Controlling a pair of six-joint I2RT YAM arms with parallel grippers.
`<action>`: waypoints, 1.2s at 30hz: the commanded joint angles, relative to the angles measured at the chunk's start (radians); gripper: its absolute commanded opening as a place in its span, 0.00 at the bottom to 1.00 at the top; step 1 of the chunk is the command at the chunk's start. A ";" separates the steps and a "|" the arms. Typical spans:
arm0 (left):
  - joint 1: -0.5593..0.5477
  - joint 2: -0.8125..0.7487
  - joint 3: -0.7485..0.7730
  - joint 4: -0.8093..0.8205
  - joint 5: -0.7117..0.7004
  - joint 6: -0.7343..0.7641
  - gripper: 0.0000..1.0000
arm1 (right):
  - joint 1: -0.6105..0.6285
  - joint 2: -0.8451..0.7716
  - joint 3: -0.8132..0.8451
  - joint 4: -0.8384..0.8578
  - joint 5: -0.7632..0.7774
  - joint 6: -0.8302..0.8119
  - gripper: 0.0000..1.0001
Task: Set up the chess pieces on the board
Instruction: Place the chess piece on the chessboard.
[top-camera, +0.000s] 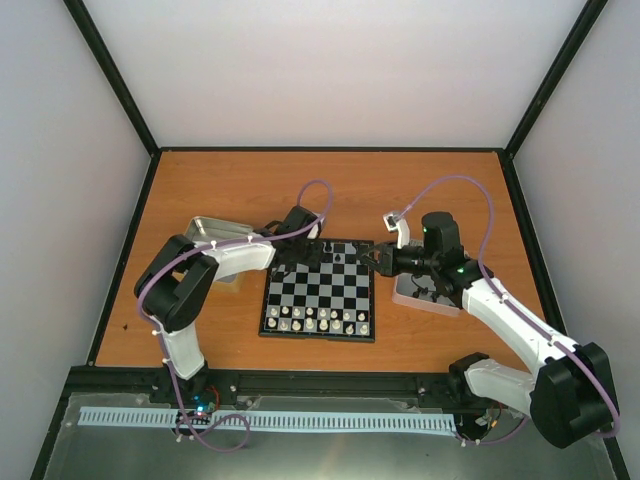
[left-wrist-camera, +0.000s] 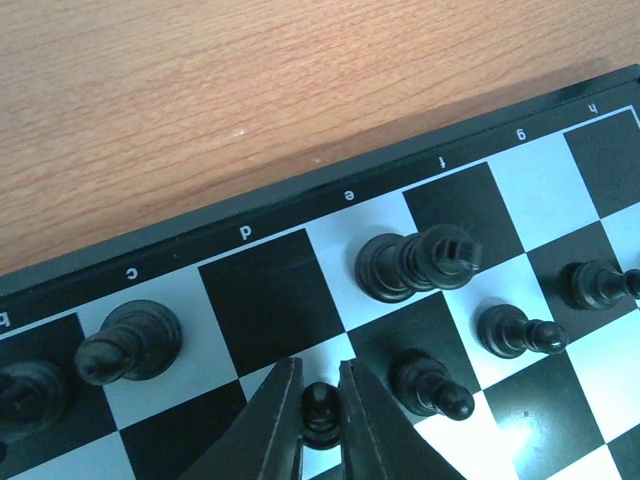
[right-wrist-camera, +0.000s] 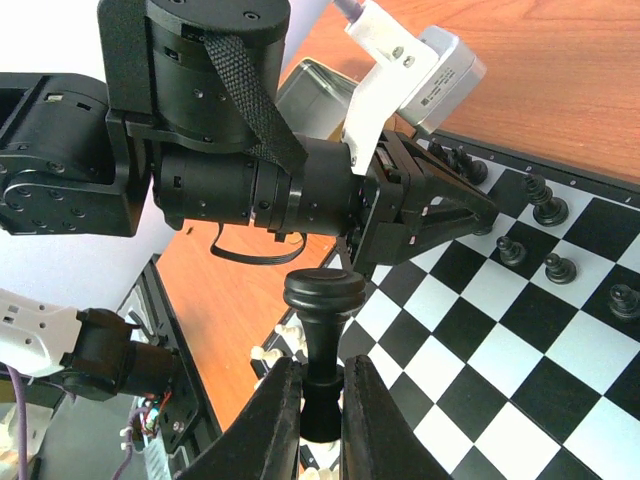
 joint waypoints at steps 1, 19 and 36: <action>-0.002 0.003 0.040 -0.042 -0.024 0.000 0.14 | 0.005 -0.024 0.032 -0.010 0.015 -0.009 0.04; -0.002 -0.195 0.040 -0.085 -0.031 -0.038 0.27 | 0.003 -0.006 0.031 0.009 0.004 0.034 0.04; 0.127 -0.556 -0.067 0.066 0.582 -0.319 0.82 | 0.123 0.135 0.096 0.137 -0.075 0.066 0.04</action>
